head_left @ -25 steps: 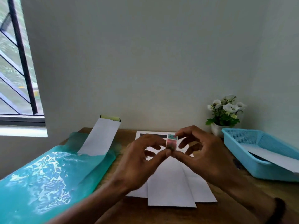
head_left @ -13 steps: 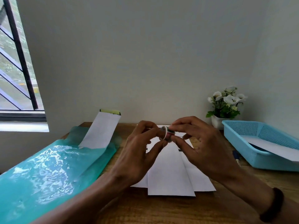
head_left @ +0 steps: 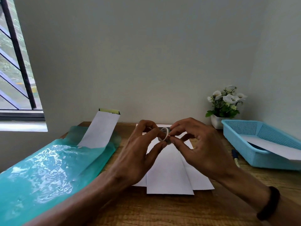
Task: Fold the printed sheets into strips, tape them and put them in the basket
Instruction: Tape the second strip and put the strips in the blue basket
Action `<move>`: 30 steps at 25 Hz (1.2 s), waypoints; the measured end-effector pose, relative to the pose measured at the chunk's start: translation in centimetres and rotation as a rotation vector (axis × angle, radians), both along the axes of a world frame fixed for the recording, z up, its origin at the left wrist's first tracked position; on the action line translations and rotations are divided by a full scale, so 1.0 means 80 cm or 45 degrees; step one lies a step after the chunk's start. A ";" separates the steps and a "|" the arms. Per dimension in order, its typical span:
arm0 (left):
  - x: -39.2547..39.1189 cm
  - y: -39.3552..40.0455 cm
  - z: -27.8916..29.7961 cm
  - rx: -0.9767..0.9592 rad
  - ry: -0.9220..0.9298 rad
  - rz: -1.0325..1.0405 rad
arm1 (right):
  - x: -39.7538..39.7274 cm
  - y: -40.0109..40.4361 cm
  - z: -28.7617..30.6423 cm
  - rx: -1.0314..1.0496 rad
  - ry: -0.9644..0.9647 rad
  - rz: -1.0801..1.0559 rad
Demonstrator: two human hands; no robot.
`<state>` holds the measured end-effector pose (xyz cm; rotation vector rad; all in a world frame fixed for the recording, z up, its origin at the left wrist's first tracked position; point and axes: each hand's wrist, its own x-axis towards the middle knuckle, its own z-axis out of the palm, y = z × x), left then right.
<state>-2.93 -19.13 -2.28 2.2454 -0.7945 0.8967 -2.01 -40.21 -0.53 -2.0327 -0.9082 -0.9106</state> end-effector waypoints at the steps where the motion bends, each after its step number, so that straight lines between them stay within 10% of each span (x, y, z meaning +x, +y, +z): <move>1: 0.000 0.001 0.000 0.016 0.003 -0.013 | 0.000 0.000 -0.001 0.023 0.037 0.001; 30: 0.023 0.012 -0.014 -0.048 0.135 0.110 | 0.001 0.000 -0.001 0.015 0.222 -0.089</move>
